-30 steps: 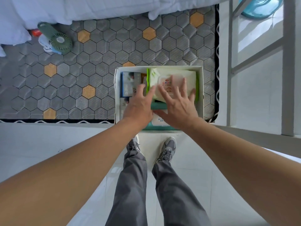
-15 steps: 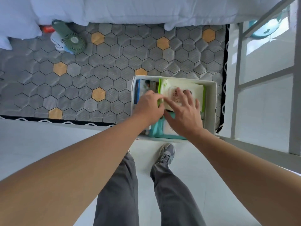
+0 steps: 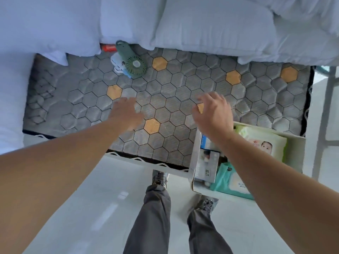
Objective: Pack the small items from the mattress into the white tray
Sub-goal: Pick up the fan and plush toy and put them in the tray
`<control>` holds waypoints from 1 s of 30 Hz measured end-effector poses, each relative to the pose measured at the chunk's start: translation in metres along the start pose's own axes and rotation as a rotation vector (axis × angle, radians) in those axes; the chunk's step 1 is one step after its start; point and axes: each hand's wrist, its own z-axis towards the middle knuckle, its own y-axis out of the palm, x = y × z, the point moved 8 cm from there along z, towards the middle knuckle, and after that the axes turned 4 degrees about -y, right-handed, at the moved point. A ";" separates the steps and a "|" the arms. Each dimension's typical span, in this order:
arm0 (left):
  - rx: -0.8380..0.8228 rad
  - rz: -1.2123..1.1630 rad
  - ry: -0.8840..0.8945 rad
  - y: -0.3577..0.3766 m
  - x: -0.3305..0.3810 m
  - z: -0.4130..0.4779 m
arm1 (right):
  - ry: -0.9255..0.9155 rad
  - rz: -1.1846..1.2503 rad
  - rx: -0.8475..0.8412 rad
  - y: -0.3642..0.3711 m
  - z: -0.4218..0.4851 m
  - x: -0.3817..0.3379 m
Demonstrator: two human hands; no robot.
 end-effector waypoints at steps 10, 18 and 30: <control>0.056 -0.974 -0.286 -0.031 -0.054 0.107 | 0.009 0.132 -0.361 0.128 0.103 -0.090; -0.010 -1.370 -0.231 -0.044 -0.042 0.185 | 0.002 0.180 -0.354 0.195 0.190 -0.125; -0.438 -1.471 -0.122 -0.032 0.021 0.130 | 0.607 0.913 -0.164 0.143 0.143 -0.034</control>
